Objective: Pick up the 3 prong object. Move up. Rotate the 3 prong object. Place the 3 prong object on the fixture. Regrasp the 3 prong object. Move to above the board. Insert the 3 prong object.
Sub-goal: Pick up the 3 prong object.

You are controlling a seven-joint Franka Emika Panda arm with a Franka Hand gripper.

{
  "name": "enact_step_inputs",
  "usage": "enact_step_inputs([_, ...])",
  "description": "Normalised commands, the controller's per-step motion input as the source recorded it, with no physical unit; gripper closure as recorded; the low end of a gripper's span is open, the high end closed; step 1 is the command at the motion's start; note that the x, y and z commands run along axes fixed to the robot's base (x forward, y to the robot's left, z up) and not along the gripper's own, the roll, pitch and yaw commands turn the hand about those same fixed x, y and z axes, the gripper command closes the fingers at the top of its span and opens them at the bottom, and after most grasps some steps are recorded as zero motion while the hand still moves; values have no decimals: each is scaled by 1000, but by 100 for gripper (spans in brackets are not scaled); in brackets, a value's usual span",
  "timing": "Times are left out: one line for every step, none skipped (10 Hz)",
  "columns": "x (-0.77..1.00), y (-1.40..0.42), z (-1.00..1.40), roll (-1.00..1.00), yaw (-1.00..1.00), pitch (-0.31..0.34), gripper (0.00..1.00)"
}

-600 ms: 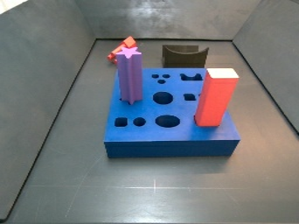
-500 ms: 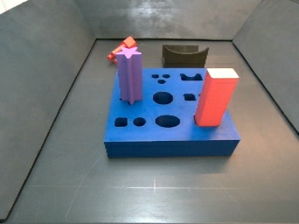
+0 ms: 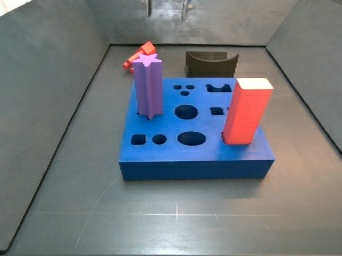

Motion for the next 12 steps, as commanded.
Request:
enact_step_inputs([-37,60,-126,0,-103,-26,0])
enact_step_inputs([6,546,-220,-89,-126,0,0])
enact_step_inputs([-166,549,-474,0,-394,-7,0])
enact_step_inputs([-197,529,-369,-103,-291,-79,0])
enact_step_inputs([0,6,0,-14,0,-10,0])
enact_step_inputs([0,123,-349,0,-374,0,0])
enact_step_inputs([-129,69,-766,0,-917,-159,0])
enact_step_inputs([0,60,-103,-34,-49,0,0])
enact_step_inputs([-86,0,-134,0,-197,-23,0])
enact_step_inputs([-366,0,-734,141,-380,-147,0])
enact_step_inputs([-329,0,-449,123,-220,-41,0])
enact_step_inputs([0,34,0,-34,0,0,0])
